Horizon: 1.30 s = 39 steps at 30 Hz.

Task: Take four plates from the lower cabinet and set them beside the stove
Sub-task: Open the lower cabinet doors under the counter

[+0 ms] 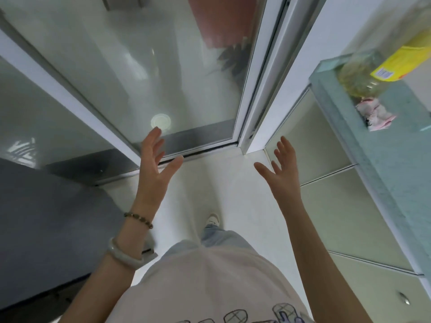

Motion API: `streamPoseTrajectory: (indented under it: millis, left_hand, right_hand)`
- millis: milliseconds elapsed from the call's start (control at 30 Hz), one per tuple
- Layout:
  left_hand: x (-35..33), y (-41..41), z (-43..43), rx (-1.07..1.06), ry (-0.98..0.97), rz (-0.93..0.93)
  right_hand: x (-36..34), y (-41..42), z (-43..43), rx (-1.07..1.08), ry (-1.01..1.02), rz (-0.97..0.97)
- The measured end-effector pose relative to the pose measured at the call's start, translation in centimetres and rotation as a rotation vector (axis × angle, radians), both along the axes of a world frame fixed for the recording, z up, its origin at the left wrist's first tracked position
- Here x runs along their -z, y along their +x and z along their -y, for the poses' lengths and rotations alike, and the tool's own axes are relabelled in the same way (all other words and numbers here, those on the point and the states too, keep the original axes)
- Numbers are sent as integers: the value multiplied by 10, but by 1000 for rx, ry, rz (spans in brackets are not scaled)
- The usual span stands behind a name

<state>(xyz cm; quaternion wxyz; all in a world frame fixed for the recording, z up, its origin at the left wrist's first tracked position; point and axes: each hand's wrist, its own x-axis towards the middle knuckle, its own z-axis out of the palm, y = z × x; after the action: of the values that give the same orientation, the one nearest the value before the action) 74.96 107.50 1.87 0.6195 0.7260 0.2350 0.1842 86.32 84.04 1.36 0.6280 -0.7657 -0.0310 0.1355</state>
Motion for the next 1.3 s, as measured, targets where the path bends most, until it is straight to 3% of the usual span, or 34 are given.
streamPoseTrajectory:
  millis: [367,800,1100,1300]
  left_hand:
    - [1,105,-21,241,-49,-10]
    - [-15,225,-23,779,-38,-28]
    - [-11,255,9,1146,-80,-46]
    - [-7,252,37,1268,-86,-50]
  right_hand:
    - [-6,52,-9,137,-27,-18]
    - [-15,50,-19,682,17,9]
    - [-18,-5,-25,1057,18,4]
    - [-21,-34,-22,1204,13,1]
